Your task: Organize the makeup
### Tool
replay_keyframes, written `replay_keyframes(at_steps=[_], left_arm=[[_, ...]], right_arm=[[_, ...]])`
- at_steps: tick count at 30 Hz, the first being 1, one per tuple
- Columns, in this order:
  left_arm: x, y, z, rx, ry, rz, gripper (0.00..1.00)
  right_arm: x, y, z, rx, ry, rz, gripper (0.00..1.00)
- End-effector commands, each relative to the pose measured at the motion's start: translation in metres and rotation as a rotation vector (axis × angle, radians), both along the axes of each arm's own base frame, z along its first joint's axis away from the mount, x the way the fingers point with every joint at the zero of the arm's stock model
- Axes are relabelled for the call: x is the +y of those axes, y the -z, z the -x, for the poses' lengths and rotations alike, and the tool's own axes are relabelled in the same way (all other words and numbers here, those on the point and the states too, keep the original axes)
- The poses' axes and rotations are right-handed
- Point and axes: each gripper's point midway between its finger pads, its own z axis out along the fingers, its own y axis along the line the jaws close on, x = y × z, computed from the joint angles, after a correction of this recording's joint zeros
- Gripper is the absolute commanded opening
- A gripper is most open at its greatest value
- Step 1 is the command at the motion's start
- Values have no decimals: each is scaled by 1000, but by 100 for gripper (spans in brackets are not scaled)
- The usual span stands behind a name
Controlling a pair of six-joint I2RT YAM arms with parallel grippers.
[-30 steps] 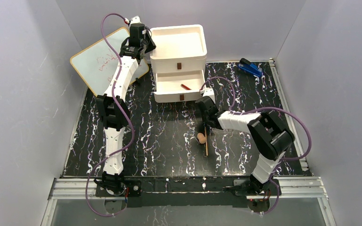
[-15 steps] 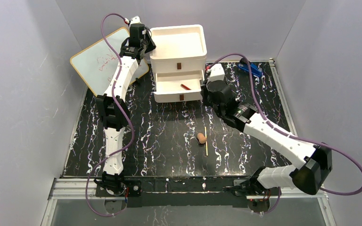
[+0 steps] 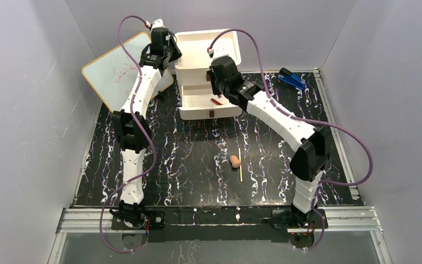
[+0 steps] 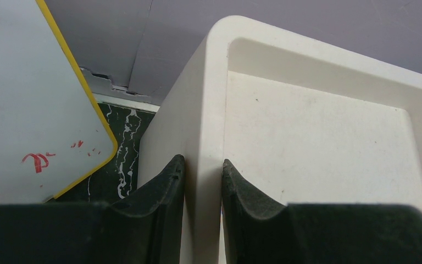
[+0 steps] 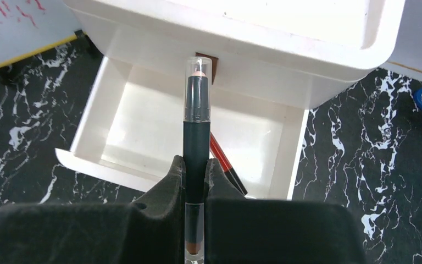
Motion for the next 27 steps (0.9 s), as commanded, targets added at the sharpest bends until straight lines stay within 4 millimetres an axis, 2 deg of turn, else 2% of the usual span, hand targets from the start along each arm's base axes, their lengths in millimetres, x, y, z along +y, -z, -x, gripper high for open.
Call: replay_keyframes(at_steps=[1,8,22,27], left_arm=[[19,9,14,74,-43,-8,0],[17,11,14,75,-37,-6,0],[17,9,14,72,-35,-7,0],[17,11,13,74,-34,-8,0]], right_arm=[[-4,-4,-6,30,-34,16,1],[-11,19,-16,59,-14,7,1],[-45,119,-39,158,59,13,1],[-49,141,-47,186,69,13,1]])
